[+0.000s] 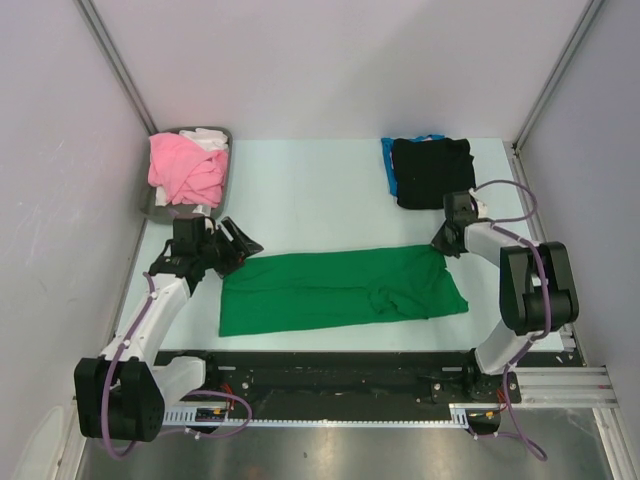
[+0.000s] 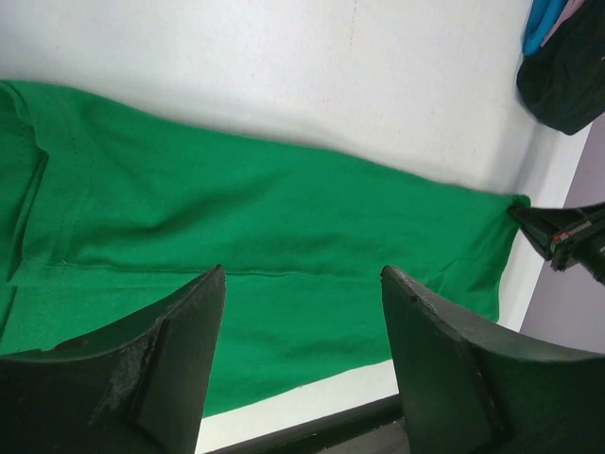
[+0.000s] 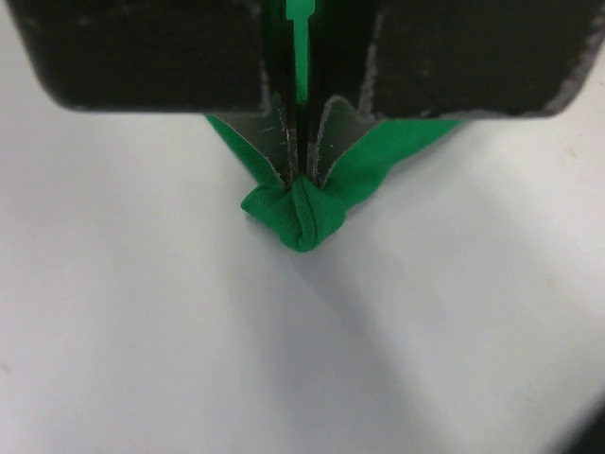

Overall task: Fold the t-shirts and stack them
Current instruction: Fold the tshirt

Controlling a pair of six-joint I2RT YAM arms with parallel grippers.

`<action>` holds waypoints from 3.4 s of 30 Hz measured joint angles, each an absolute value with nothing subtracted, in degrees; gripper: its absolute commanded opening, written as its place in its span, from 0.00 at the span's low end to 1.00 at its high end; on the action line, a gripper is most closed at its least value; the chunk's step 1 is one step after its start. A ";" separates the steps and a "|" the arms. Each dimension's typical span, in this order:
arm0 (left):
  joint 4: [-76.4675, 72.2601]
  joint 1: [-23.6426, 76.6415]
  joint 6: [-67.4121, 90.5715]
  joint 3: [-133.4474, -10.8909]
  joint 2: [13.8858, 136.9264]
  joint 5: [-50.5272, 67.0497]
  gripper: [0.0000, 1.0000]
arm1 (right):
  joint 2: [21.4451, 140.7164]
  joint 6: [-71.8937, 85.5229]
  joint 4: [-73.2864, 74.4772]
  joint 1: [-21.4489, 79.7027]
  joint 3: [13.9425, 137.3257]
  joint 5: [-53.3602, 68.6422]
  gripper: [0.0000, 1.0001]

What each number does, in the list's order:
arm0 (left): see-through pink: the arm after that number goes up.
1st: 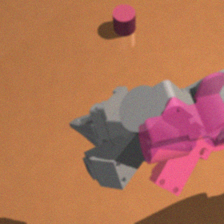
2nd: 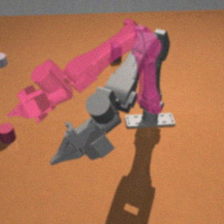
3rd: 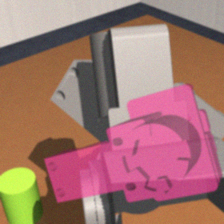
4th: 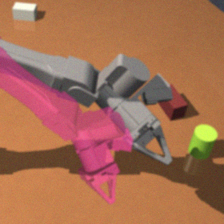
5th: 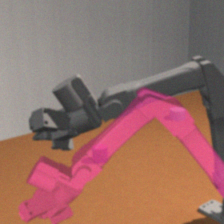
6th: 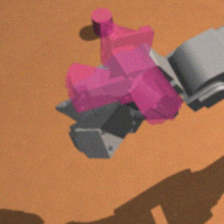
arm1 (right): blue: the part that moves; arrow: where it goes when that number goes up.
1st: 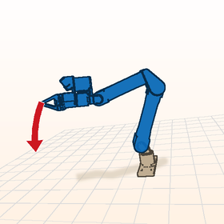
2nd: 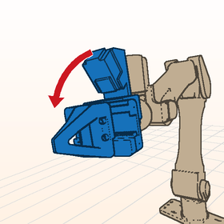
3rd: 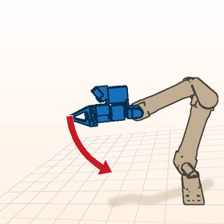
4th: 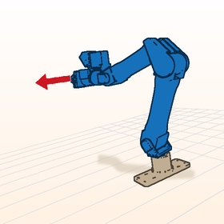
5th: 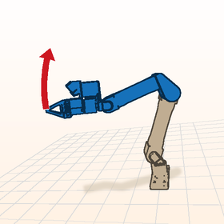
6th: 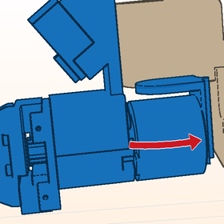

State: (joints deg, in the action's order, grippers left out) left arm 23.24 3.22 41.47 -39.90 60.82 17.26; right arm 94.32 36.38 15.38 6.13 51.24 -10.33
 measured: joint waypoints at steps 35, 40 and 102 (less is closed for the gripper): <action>21.61 1.08 41.08 -39.90 63.68 17.39 0.71 | 153.38 27.66 22.37 25.28 137.10 -5.50 0.00; 21.41 1.08 41.21 -39.92 63.77 17.21 0.71 | 159.02 29.95 13.08 24.25 143.17 -2.63 0.03; 36.25 -16.16 35.97 -40.07 55.05 17.21 0.99 | 110.52 60.05 -9.87 66.76 61.69 13.78 0.86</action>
